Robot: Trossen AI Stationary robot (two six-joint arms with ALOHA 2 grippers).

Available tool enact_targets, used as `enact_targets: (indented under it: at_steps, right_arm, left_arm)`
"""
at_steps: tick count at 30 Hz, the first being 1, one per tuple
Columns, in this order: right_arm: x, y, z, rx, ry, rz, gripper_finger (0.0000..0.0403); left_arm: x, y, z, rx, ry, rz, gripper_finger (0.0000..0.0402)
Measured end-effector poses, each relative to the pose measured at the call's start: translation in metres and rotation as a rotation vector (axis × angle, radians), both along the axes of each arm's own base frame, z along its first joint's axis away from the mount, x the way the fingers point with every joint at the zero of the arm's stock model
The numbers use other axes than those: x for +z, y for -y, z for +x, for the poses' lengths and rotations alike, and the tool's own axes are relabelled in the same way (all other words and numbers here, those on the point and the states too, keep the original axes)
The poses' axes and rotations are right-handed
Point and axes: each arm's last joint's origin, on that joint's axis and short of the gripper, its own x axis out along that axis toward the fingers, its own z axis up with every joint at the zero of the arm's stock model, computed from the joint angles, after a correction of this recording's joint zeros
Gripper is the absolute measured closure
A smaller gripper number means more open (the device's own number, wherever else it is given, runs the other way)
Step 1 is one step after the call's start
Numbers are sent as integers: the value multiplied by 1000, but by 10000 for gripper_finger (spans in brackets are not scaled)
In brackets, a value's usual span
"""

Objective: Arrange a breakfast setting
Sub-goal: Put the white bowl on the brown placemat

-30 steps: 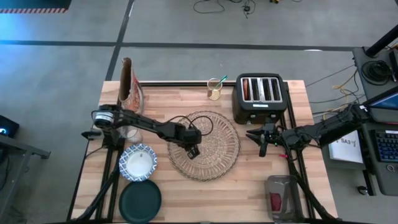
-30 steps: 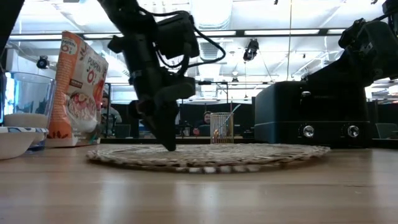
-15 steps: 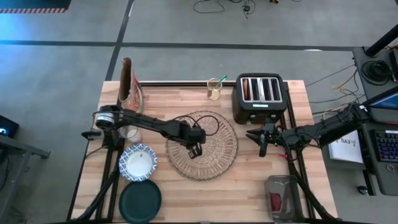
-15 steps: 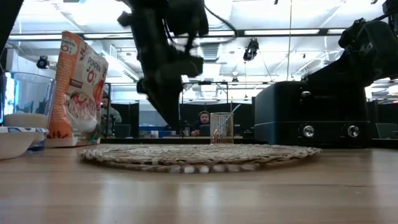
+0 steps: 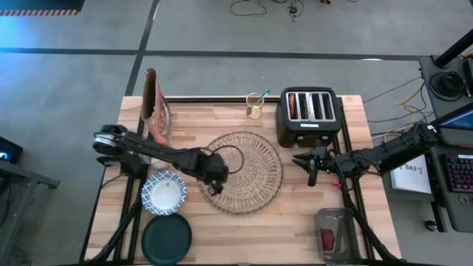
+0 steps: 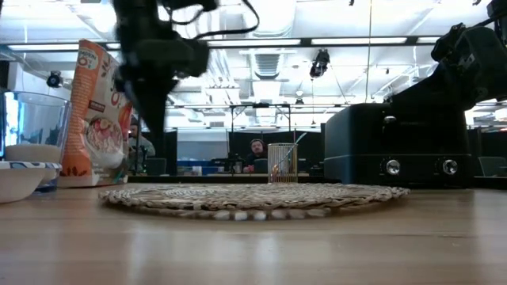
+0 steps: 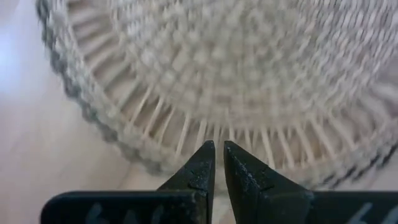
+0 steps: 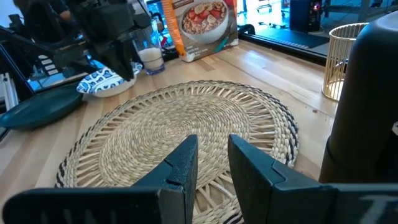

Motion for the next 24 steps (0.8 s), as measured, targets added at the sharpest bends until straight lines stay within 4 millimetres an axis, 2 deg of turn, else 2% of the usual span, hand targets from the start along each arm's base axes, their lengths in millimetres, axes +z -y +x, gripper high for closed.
enact_targets:
  at_steps: [8,12,17,24]
  right_arm:
    - [0,0,0,0,0,0,323]
    - [0,0,0,0,0,0,323]
    - [0,0,0,0,0,0,323]
    - [0,0,0,0,0,0,323]
  left_arm:
    - [-1,20,-46,72,-45,-174,373]
    - [2,33,-61,100,-57,-274,336]
    - [5,49,-75,160,-65,-306,279]
    - [-7,71,-84,225,-119,-287,221]
